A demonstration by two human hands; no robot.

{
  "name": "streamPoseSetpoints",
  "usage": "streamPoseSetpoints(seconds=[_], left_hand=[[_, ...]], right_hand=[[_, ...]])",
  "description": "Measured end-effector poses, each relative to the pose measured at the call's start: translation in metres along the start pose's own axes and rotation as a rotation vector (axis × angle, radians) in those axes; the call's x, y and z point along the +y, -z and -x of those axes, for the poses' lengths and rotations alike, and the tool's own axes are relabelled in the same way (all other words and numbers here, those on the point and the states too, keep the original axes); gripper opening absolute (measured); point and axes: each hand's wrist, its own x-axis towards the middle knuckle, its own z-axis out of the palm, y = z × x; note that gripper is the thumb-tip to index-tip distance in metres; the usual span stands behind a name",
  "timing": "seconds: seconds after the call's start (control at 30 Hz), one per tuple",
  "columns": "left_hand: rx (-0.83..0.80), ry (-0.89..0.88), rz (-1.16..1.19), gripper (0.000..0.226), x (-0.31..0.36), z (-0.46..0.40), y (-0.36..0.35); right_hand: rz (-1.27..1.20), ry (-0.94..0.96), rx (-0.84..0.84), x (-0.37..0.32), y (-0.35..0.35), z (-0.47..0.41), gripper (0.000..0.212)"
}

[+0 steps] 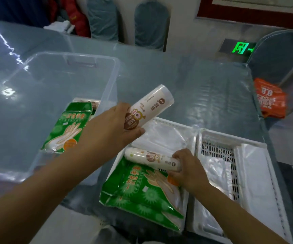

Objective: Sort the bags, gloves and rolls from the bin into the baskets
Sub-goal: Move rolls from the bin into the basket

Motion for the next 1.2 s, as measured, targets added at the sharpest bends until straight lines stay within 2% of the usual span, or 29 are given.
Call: streamPoseSetpoints(seconds=[0.1, 0.37, 0.43, 0.53, 0.67, 0.8, 0.9, 1.03, 1.1, 1.2], left_hand=[[-0.018, 0.042, -0.007, 0.039, 0.002, 0.006, -0.010], [-0.145, 0.162, 0.000, 0.042, -0.004, 0.019, -0.059], [-0.189, 0.119, -0.075, 0.044, -0.009, 0.023, -0.072], [-0.243, -0.036, -0.219, 0.051, -0.020, 0.028, -0.088], [-0.338, -0.223, -0.296, 0.056, -0.024, 0.035, -0.100], [-0.360, -0.394, -0.332, 0.058, -0.018, 0.031, -0.117], [-0.429, -0.397, -0.267, 0.057, -0.012, 0.026, -0.138], [-0.446, -0.310, -0.169, 0.062, -0.014, 0.026, -0.156], [-0.422, -0.316, -0.127, 0.063, -0.017, 0.025, -0.159], [-0.359, -0.375, -0.198, 0.061, -0.020, 0.024, -0.160]], right_hand=[[0.257, 0.178, 0.098, 0.003, -0.001, -0.002, 0.056], [0.452, 0.214, 0.127, 0.008, -0.010, -0.005, 0.051], [0.467, 0.180, 0.123, 0.010, -0.010, -0.006, 0.050], [0.506, 0.124, 0.066, 0.013, -0.010, -0.008, 0.050], [0.452, 0.083, 0.015, 0.025, -0.007, -0.010, 0.040], [0.267, 0.012, 0.105, 0.037, 0.005, -0.015, 0.027], [0.194, -0.022, 0.196, 0.043, 0.015, -0.020, 0.018], [0.160, -0.010, 0.240, 0.045, 0.025, -0.037, 0.013], [0.134, 0.037, 0.215, 0.041, 0.027, -0.053, 0.016], [0.160, 0.058, 0.072, 0.031, 0.021, -0.086, 0.026]])
